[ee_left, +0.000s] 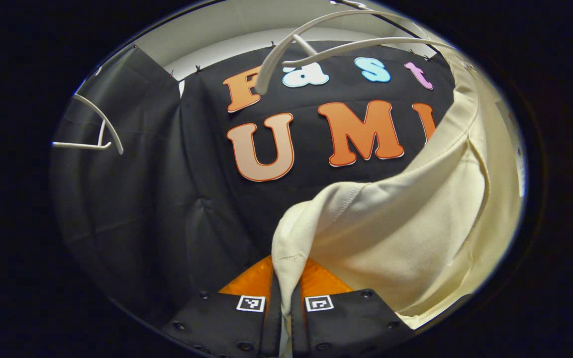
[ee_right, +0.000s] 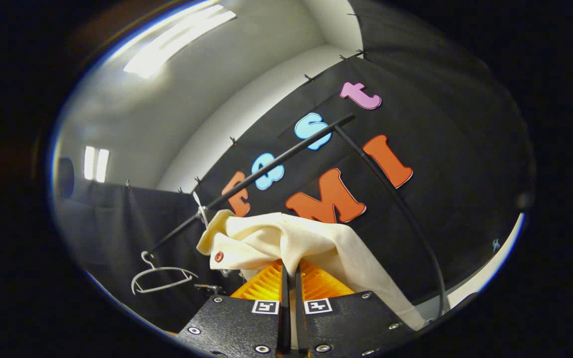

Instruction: Grasp the clothes on the hanger with both hands and then place them into the laundry hamper below.

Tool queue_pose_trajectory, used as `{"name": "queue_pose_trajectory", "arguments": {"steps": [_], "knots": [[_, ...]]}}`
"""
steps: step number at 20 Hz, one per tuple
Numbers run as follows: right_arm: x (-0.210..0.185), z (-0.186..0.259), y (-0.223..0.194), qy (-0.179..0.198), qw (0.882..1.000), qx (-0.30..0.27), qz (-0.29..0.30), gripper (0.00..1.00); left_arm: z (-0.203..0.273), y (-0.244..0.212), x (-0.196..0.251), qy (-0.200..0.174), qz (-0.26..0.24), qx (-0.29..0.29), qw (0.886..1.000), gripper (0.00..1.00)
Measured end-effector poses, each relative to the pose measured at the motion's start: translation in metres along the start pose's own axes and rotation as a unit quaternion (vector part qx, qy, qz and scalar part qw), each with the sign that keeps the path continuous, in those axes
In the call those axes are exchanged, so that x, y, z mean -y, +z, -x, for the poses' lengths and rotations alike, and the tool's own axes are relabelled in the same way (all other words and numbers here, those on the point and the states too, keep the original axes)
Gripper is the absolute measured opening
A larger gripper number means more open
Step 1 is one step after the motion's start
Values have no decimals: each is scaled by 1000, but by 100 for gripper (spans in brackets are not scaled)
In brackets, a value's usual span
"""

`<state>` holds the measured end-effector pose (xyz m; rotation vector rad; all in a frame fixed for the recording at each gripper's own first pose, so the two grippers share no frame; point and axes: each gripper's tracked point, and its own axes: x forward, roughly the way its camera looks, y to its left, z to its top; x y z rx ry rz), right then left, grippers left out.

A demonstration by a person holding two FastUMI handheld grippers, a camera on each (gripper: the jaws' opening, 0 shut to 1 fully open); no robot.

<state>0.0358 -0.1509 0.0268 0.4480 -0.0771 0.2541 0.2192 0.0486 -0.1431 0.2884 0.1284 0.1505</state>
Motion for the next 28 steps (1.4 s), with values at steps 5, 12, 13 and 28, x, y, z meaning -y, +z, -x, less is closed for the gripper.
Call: {"name": "queue_pose_trajectory", "arguments": {"steps": [5,12,13,28], "knots": [[1,17,11,21,997,26,-73,4,21,17,12,-19,6,21,1000,15],[61,34,78,-10,987,117,-107,4,41,47,78,-82,0,60,995,15],[63,37,80,-16,988,117,-101,4,45,46,88,-92,4,59,994,15],[-16,51,-44,-32,999,-28,4,4,111,22,44,-84,24,27,996,16]]}}
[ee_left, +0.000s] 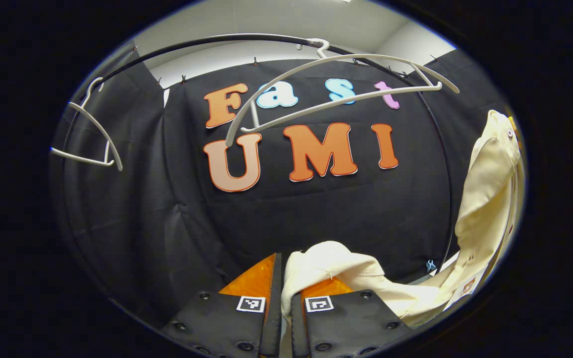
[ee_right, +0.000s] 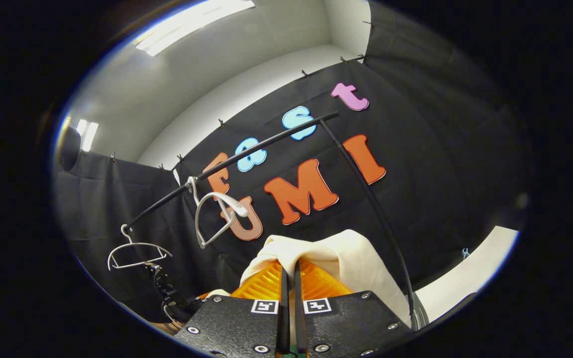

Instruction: Grasp the clothes on the hanger with both hands and then place them into the laundry hamper below.

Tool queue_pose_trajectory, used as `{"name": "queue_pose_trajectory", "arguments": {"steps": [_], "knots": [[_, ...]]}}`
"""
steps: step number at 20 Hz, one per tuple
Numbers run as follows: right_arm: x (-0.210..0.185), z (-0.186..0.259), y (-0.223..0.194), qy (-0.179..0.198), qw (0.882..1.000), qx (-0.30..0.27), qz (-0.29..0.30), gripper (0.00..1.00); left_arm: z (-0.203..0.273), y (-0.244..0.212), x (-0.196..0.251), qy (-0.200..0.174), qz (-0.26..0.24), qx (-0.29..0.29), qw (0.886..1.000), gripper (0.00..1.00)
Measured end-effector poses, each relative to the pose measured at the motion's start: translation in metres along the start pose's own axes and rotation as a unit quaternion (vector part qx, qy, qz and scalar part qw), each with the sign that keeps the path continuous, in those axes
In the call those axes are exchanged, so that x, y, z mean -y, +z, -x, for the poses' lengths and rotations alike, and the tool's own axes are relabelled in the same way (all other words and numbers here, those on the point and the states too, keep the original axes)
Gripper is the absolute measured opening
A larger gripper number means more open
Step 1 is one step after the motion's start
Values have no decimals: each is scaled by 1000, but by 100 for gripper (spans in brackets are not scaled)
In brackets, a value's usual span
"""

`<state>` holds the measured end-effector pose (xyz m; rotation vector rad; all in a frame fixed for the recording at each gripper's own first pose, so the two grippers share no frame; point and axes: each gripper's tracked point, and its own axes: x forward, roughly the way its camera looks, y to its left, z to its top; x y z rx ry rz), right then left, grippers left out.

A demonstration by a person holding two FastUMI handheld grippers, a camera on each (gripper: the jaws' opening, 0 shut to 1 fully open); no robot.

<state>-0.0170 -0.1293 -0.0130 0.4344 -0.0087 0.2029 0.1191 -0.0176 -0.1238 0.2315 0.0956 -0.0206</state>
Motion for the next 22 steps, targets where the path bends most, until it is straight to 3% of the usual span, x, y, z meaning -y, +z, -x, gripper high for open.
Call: {"name": "queue_pose_trajectory", "arguments": {"steps": [6,12,17,22], "knots": [[-54,-24,-105,32,995,-96,17,4,32,-27,-8,-1,24,-41,999,15],[-37,-58,-222,-24,978,-199,53,5,51,-89,18,-60,55,-140,987,15],[-26,-58,-300,-46,957,-264,114,6,80,-162,29,-79,120,-253,957,16],[-33,-36,-347,-60,943,-303,122,6,104,-221,39,-79,155,-335,926,16]]}}
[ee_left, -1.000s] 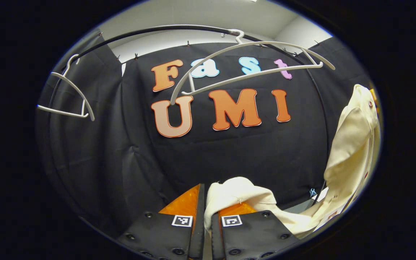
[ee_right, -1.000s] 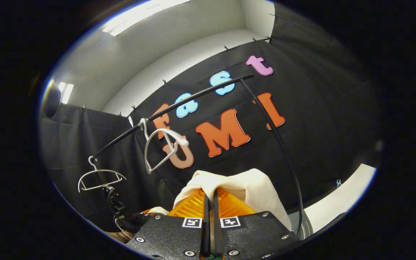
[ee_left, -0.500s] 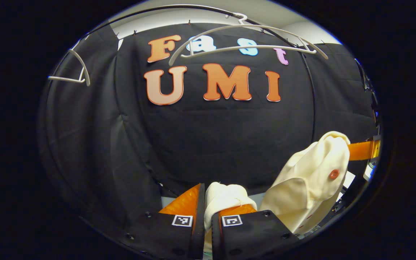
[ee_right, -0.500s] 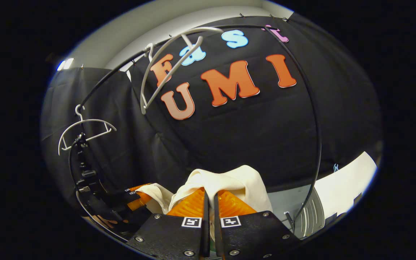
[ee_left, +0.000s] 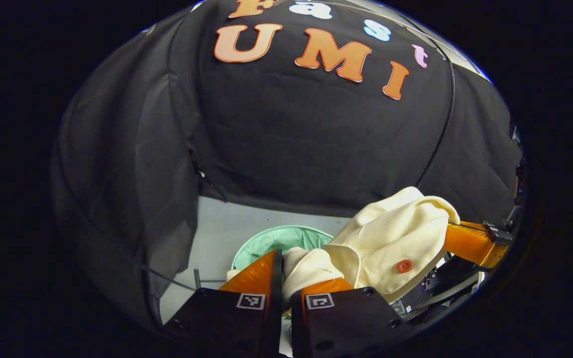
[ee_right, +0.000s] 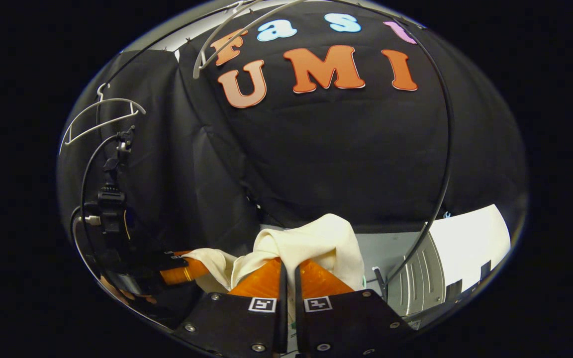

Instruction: Grasp the clothes on the hanger with both hands and then place them into the laundry hamper below.

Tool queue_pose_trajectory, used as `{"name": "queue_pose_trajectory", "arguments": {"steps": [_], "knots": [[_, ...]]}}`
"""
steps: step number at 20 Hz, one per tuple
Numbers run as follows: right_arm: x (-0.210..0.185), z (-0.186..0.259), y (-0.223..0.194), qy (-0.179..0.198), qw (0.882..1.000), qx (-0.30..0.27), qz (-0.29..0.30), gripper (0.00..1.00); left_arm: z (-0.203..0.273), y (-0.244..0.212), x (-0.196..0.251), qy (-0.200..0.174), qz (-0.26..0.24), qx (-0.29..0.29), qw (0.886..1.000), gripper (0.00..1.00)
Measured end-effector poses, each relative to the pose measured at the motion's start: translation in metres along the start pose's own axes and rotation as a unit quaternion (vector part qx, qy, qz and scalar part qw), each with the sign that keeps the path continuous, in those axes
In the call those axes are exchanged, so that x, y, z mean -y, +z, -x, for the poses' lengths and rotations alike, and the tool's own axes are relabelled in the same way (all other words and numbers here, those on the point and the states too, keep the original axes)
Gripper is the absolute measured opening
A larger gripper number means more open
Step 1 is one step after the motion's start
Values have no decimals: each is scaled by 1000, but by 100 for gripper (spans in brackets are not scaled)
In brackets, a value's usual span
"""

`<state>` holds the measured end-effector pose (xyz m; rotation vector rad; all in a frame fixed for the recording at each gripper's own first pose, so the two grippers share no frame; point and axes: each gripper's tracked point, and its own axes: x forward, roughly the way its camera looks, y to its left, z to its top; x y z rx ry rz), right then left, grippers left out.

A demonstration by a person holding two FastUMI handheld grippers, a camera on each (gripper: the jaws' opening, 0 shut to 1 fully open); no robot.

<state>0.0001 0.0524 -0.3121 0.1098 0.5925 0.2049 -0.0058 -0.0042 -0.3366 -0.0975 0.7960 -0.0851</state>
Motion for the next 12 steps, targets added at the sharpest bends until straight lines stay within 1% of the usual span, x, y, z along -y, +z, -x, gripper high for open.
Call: {"name": "queue_pose_trajectory", "arguments": {"steps": [3,5,8,12], "knots": [[-3,-5,-22,-2,1000,-23,1,7,-1,-19,-5,4,0,-21,1000,16],[-4,-6,-36,1,999,-40,-9,9,1,-30,-10,11,-12,-28,999,16],[5,-9,-47,-8,998,-56,-31,10,0,-43,-13,21,-13,-39,999,16],[11,-9,-55,-20,996,-65,-52,12,0,-46,-15,29,-6,-43,999,16]]}}
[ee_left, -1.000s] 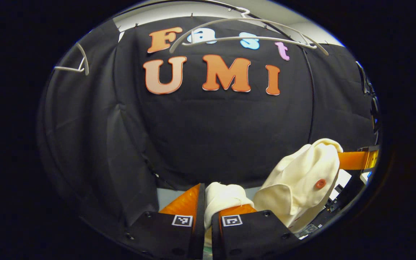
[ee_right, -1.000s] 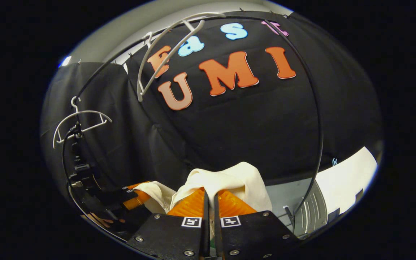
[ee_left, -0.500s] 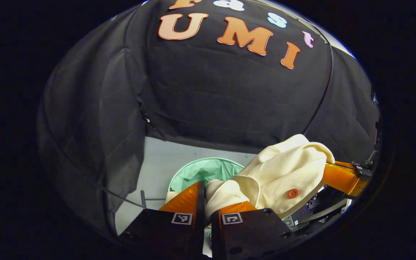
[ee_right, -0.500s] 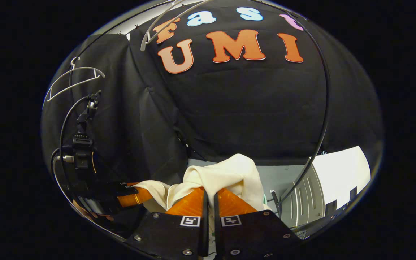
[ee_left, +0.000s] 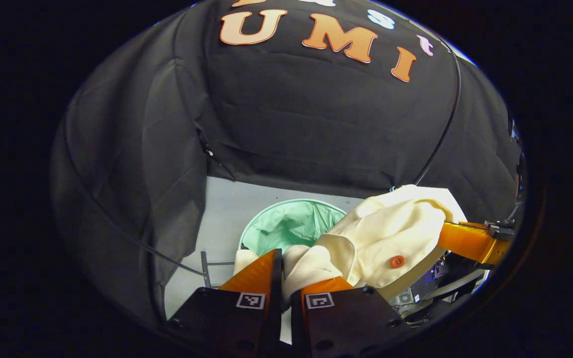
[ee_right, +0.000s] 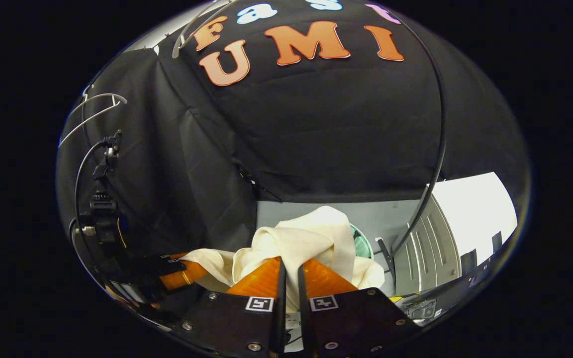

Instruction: Grasp the clothes on the hanger with both hands and then place them into the laundry hamper below.

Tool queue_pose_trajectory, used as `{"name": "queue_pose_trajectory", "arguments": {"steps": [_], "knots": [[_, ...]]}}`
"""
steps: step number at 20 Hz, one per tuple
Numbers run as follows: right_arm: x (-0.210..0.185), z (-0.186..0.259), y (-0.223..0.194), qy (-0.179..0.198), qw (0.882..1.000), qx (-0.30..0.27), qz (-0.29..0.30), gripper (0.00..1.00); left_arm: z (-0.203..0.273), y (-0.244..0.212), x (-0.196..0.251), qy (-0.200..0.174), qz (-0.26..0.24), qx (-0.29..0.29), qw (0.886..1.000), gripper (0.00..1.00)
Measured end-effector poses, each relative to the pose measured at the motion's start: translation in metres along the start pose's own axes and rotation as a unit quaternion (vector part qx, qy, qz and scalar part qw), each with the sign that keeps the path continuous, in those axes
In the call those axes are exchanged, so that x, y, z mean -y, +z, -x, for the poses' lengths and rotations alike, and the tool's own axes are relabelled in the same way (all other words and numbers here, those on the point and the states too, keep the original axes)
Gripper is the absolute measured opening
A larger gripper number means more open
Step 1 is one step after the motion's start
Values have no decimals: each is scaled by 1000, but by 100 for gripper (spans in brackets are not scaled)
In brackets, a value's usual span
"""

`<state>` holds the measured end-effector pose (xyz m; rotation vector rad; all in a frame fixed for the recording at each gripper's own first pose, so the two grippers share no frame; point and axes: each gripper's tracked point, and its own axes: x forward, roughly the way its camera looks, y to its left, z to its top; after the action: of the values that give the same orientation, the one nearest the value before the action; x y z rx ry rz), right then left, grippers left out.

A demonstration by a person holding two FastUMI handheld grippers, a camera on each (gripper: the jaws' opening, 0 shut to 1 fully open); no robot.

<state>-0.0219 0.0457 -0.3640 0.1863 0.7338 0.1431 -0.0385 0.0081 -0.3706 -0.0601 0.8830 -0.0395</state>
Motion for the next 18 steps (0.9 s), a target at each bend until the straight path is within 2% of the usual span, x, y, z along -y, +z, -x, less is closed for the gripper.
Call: {"name": "queue_pose_trajectory", "arguments": {"steps": [2,3,4,5,6,7,8,9,10,11,12,13,15,16,18], "knots": [[0,0,-3,-3,1000,-3,-1,12,1,-1,0,9,-3,-3,1000,17],[-2,-1,-2,-1,1000,-2,0,12,1,-3,0,10,-6,-3,1000,14],[-5,0,-3,2,1000,-1,3,13,1,-3,-1,14,-9,-4,1000,21],[-8,0,-1,6,1000,0,6,14,2,-2,-2,16,-11,-5,1000,24],[-13,2,2,12,1000,6,11,5,2,-3,-5,24,-17,-5,1000,27],[-17,5,4,15,1000,12,18,24,4,-2,-6,29,-24,-3,999,40],[-20,6,7,16,999,17,26,16,6,-2,-3,29,-27,-2,999,45],[-22,6,8,20,999,19,30,33,8,-1,-3,29,-30,0,999,55],[-22,6,6,22,999,20,30,37,7,-2,-2,28,-31,-1,999,53],[-22,6,5,22,999,20,29,49,7,-4,-1,27,-30,-4,999,55],[-21,8,4,20,999,19,27,57,7,-7,-2,29,-31,-7,999,60],[-19,10,5,15,999,21,25,71,8,-8,-4,32,-32,-10,999,64],[-15,14,5,10,999,23,19,83,8,-9,-8,39,-27,-10,999,82],[-13,15,4,9,1000,23,16,86,10,-11,-9,40,-23,-11,999,97],[-11,16,-1,6,1000,17,9,92,15,-15,-10,41,-18,-11,999,99]]}}
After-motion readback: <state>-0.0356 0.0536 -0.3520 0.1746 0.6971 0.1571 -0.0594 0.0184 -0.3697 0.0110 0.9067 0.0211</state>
